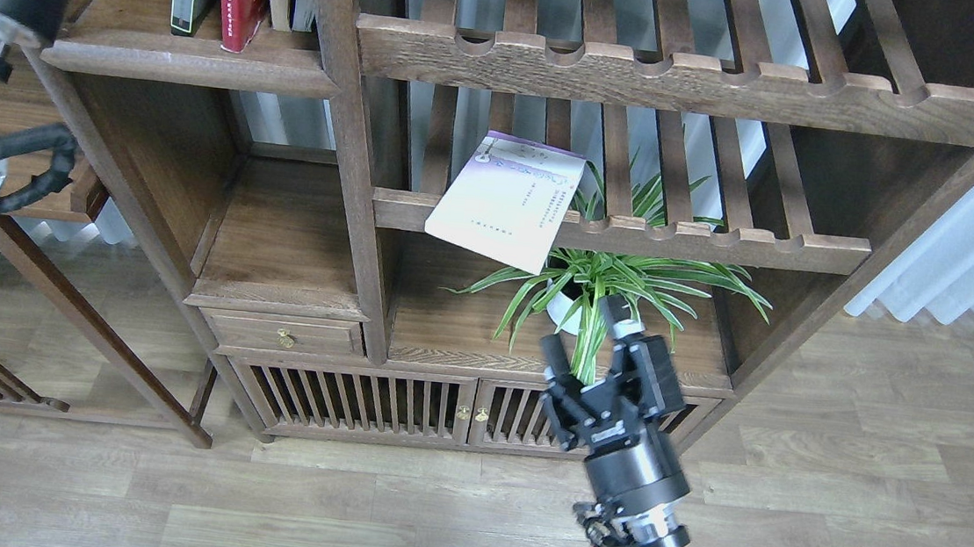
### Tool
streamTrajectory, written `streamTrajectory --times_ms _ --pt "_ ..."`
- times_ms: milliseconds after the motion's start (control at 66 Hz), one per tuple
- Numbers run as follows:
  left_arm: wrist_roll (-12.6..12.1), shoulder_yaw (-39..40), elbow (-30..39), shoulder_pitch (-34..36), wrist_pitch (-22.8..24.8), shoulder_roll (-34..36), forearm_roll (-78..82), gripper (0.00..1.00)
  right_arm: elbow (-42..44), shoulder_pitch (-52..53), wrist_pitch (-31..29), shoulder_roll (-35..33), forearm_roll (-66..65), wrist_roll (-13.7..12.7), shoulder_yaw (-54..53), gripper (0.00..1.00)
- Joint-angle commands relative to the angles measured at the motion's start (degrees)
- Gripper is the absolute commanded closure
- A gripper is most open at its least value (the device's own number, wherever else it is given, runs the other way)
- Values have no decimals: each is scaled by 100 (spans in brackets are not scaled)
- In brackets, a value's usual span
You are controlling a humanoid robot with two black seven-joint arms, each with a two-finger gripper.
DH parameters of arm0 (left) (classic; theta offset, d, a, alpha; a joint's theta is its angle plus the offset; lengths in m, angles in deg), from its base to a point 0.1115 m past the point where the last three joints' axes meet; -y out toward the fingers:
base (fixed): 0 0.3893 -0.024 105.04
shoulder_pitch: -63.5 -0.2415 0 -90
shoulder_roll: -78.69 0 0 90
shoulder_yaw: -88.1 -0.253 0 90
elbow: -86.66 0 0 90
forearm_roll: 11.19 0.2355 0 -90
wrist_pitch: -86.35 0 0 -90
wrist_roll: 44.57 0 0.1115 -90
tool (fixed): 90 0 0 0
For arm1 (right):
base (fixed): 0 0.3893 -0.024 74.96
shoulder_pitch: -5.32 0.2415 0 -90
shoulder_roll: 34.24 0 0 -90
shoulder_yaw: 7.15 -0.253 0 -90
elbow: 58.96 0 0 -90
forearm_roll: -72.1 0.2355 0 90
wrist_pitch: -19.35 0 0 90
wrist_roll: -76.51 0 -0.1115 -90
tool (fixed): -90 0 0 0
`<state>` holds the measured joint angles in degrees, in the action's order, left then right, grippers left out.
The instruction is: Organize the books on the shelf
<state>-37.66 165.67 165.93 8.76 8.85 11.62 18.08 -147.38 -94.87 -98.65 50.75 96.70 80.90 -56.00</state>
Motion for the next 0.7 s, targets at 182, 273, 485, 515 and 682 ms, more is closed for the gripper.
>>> streamTrajectory --times_ms 182,273,485,515,682 --pt "-523 338 -78 -1152 1550 -17 -932 0 237 562 0 440 -763 1 236 0" --pt "-752 355 -96 -1662 1550 -17 -1318 0 395 799 22 502 -1009 1 306 0" --pt "-770 593 -377 -2489 1550 -17 -1881 0 958 975 391 502 -1264 1 280 0" --pt "-735 645 -464 -2559 1550 -17 -2030 0 1063 1001 575 502 -1256 1 306 0" --pt "-735 733 -1220 -2885 1550 -26 -2866 0 1520 1072 1033 502 -1229 9 851 0"
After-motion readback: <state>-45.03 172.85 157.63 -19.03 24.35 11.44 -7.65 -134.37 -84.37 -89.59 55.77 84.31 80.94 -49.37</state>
